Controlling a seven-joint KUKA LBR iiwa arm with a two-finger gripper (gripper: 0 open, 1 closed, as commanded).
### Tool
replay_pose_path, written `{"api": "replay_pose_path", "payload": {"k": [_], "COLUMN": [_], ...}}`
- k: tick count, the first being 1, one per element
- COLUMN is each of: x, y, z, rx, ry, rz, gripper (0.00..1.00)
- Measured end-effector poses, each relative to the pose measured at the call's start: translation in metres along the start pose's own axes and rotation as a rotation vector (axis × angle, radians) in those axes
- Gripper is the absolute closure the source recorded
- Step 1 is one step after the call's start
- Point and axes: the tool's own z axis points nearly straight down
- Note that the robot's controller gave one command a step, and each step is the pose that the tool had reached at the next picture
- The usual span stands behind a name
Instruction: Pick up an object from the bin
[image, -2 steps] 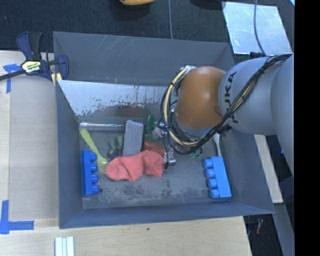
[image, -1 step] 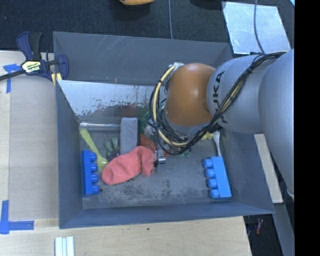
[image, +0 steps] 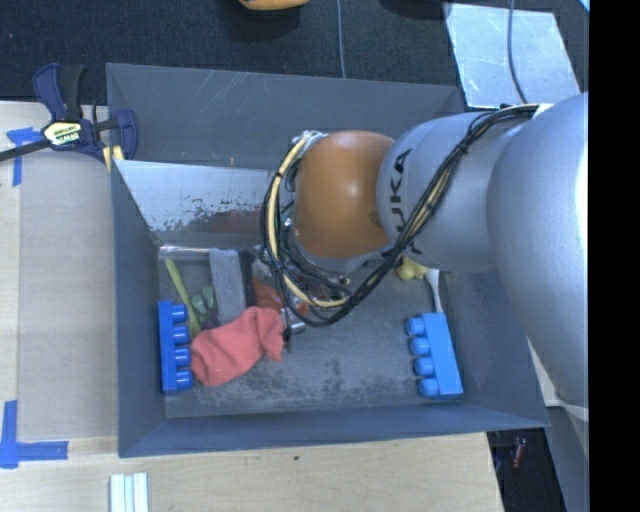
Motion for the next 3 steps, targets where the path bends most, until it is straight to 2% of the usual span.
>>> {"api": "replay_pose_path", "payload": {"k": [1, 2, 3], "x": [-0.004, -0.013, -0.013], "y": [-0.001, 0.017, 0.017], "z": [0.022, 0.024, 0.023], "rx": [0.001, 0.004, 0.004], "ry": [0.004, -0.012, -0.012], "rz": [0.312, -0.029, -0.028], "gripper": [0.0, 1.0, 1.0]}}
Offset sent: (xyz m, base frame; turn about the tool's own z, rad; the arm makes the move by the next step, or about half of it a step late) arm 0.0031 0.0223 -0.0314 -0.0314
